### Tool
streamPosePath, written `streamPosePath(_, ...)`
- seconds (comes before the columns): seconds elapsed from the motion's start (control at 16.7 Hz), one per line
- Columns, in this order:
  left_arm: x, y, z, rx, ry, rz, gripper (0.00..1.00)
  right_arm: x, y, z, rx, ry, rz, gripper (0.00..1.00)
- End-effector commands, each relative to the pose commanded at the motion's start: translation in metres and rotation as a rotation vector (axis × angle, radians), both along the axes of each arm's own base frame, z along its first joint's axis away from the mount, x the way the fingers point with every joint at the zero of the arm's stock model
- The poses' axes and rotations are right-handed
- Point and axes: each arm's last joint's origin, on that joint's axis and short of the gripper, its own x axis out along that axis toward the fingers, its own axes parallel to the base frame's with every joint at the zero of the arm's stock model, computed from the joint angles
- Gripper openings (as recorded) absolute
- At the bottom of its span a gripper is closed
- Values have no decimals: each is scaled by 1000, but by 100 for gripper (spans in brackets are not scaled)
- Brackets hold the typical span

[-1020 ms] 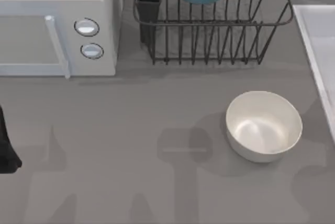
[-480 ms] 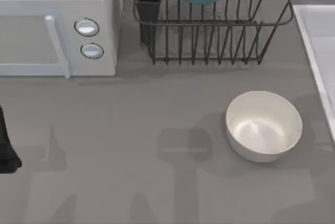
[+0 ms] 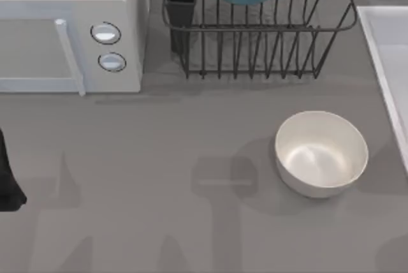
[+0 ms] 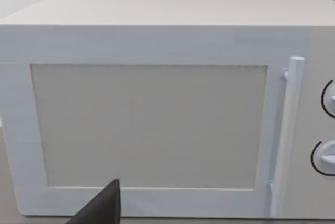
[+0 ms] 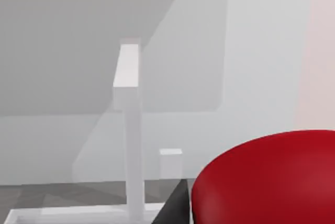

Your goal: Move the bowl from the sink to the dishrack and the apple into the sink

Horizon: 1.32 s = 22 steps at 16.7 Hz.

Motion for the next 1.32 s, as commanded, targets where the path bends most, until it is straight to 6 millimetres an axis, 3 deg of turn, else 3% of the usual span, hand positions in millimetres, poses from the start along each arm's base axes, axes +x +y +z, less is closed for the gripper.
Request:
streamPosePath(0.3,0,0,0,0,0,0,100,0,6,-71,9,14,31,0)
streamPosePath(0.48,0,0,0,0,0,0,100,-5,16,-100,5,17,64,0)
streamPosePath(0.66,0,0,0,0,0,0,100,-9,21,-112,0,19,75,0)
streamPosePath(0.9,0,0,0,0,0,0,100,-9,21,-112,0,18,75,0)
streamPosePath(1.32,0,0,0,0,0,0,100,-9,21,-112,0,18,75,53)
